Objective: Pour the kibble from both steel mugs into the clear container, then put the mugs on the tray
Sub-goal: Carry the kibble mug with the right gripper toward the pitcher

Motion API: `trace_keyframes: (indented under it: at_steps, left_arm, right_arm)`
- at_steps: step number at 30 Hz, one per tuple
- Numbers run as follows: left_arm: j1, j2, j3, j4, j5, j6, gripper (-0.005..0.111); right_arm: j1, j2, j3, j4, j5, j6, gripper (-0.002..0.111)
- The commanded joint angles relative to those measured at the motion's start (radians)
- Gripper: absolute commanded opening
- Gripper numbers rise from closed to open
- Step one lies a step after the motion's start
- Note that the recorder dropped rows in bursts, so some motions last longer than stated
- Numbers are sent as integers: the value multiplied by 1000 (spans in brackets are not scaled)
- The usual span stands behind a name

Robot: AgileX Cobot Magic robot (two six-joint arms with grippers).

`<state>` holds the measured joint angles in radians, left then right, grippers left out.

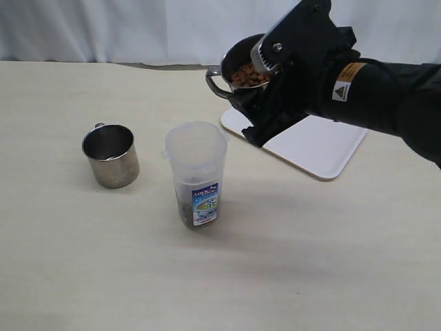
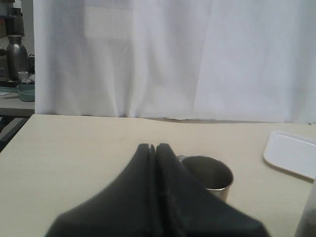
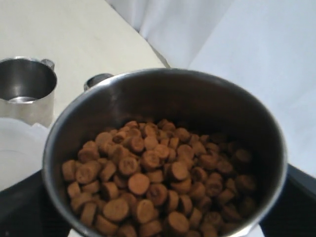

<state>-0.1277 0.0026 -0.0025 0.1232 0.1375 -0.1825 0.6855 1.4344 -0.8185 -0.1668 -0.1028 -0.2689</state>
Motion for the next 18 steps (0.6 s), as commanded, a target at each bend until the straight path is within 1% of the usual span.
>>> trace_keyframes:
  at_steps: [1,3,7,9,11,15,18]
  left_arm:
    - [0,-3,3,-4,-12,-2,0]
    - [0,-3,3,-4,-12,-2,0]
    - [0,-3,3,-4,-12,-2,0]
    - [0,-3,3,-4,-12,-2,0]
    - [0,-3,3,-4,-12,-2,0]
    - [0,-3,3,-8,-12,-2,0]
    - [0,-3,3,-5,-12,-2,0]
  right_arm:
    - [3,-13,-2,126,-128,-121,5]
    - [3,-13,-2,304,-159,-302,5]
    - [3,-13,5,770,-253,-797,5]
    - [11,-13,20,928,-317,-949,5]
    - [16,-13,40,959,-319,-1027,5]
    - [32,-13,66,959,-275,-1046,5]
    - [64,-13,84,959,-266,-1098,5]
